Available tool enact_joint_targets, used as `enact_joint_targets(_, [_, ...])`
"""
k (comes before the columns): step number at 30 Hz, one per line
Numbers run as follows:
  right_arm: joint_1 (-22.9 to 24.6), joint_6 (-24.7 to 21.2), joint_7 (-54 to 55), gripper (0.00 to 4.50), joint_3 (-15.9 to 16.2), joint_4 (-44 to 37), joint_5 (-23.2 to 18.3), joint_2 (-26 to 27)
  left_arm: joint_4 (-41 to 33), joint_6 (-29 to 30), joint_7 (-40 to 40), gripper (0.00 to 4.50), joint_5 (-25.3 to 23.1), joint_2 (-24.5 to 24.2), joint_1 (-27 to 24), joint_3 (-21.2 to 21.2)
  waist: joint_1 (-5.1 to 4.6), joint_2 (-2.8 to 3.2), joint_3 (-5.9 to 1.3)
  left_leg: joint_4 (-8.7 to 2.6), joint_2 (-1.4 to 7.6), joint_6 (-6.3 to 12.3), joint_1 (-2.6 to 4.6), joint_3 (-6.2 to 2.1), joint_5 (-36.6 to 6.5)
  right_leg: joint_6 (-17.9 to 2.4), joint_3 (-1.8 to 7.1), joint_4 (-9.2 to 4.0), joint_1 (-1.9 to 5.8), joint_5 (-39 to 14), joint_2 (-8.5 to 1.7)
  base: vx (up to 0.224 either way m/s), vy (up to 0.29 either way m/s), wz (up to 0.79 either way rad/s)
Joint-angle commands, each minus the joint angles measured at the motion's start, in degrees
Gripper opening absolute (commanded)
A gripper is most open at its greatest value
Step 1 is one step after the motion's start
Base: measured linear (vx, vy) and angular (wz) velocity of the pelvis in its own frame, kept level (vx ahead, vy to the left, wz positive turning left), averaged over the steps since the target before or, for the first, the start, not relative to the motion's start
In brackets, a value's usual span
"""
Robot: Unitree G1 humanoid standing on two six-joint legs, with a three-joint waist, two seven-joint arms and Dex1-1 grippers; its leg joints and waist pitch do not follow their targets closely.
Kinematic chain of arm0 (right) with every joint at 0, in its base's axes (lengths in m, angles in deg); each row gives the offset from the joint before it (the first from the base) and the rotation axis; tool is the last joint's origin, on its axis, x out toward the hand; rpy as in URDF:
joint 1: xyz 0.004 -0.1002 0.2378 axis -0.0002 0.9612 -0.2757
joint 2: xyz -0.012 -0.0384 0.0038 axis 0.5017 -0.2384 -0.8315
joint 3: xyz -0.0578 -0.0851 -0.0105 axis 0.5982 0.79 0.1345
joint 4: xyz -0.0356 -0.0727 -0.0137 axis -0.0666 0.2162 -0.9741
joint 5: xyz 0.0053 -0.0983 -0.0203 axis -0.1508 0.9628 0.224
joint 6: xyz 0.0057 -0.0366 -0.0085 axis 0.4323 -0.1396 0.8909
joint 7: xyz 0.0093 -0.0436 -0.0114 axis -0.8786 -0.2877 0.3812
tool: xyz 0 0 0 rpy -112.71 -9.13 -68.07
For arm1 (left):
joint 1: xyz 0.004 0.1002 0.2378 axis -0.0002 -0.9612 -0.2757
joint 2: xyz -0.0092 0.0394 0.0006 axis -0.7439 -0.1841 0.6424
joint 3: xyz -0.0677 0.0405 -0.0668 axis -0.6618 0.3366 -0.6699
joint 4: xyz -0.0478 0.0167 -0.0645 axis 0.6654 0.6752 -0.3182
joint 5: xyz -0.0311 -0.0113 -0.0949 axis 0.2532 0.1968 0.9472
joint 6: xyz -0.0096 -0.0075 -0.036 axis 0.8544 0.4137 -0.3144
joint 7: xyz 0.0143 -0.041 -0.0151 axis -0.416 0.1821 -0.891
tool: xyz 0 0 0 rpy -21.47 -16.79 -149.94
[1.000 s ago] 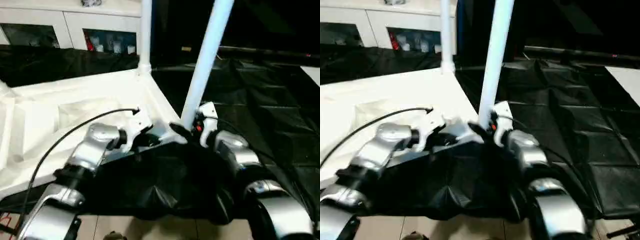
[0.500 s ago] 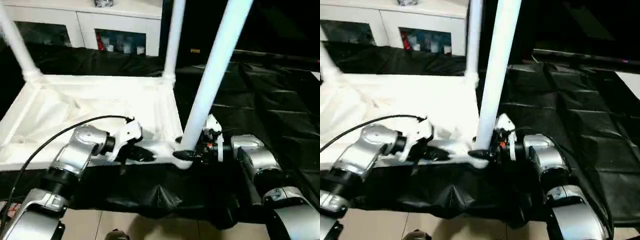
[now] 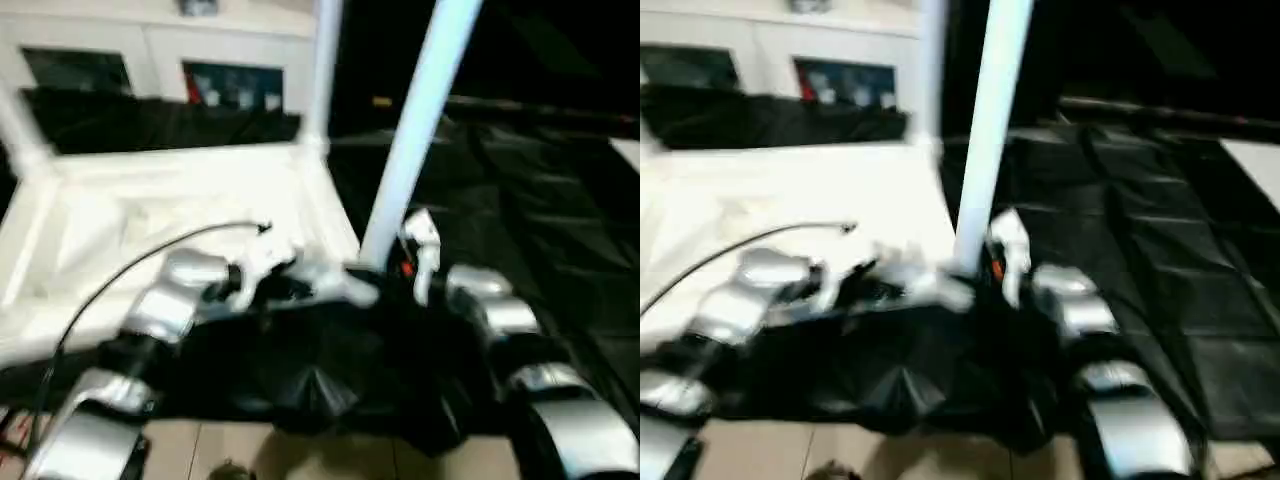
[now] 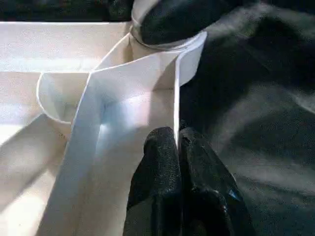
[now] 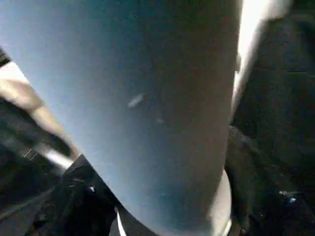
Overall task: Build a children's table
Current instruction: Rotate leg to tighten
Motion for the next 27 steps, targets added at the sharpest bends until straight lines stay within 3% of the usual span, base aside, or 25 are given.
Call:
enact_joint_targets(1, [-0.50,-0.67,5.08,2.63,0.32,2.69,-0.62,4.21,-0.95,0.97,-6.51,0.00,0.60,3.38,3.82,-1.86,-0.08,0.68,-4.09,-3.50,0.32,-0.35,0.52,0.23,-13.34,-11.00,2.41,-4.54,2.82,-12.06,-2.98,0.000,0.000,0.00])
enact_joint_targets(3, [-1.14,0.23,11.20,2.63,-0.73,4.40,-0.81,6.27,-0.30,2.78,-11.06,0.00,0.13,5.21,4.43,-2.64,-0.22,0.54,-4.33,-3.30,0.21,-0.07,0.55,0.37,-11.22,-12.15,2.33,-4.07,2.98,-7.32,-2.74,0.000,0.000,0.00])
enact_joint_targets(7, [-1.86,3.75,15.95,2.63,-0.39,6.41,1.05,9.72,0.17,1.19,-13.87,0.00,-1.06,7.01,4.51,-1.98,-0.12,0.53,-4.38,-3.21,0.16,0.73,0.41,0.44,-10.76,-12.51,2.27,-3.98,3.13,-5.34,-2.78,0.000,0.000,0.00])
enact_joint_targets(8, [-1.92,4.06,15.30,3.19,-0.58,6.38,0.76,10.20,-0.01,-0.23,-12.79,0.00,-1.37,6.70,4.21,-1.11,-0.15,0.62,-4.28,-3.30,0.16,0.92,0.41,0.43,-11.21,-12.45,2.24,-4.11,3.10,-5.67,-2.76,0.000,0.000,0.00])
enact_joint_targets(11, [-2.08,3.91,14.51,3.39,-1.62,6.23,-0.27,10.58,-0.33,-1.42,-11.82,0.00,-1.50,6.30,3.78,-0.52,-0.21,0.71,-4.17,-3.36,0.22,1.19,0.47,0.46,-12.37,-12.34,2.30,-4.25,3.06,-6.24,-2.71,0.000,0.000,0.00])
enact_joint_targets(16, [-1.56,7.42,13.43,3.86,-0.02,5.46,1.80,7.99,-1.29,-2.80,-10.18,0.00,-1.50,5.01,2.31,0.11,-0.29,0.91,-4.13,-3.43,0.25,0.62,0.53,0.40,-13.54,-12.11,2.32,-4.36,3.05,-7.77,-2.79,0.000,0.000,0.00])
enact_joint_targets(22, [0.18,7.97,3.96,3.86,2.47,3.15,2.53,4.60,-3.05,-5.20,-4.49,0.00,-0.21,3.54,0.75,0.96,-0.31,0.90,-4.18,-3.26,0.25,1.96,0.32,0.42,-12.79,-12.80,2.32,-4.18,3.35,-5.14,-2.71,0.000,0.000,0.00])
enact_joint_targets(27, [1.12,7.91,-5.23,3.86,3.72,1.20,2.70,1.27,-5.84,-6.51,2.65,0.00,2.35,1.19,-1.19,1.78,-0.29,0.97,-4.05,-3.31,0.45,2.12,0.51,0.50,-13.91,-13.80,2.32,-4.26,3.16,-6.67,-2.73,0.000,0.000,0.00])
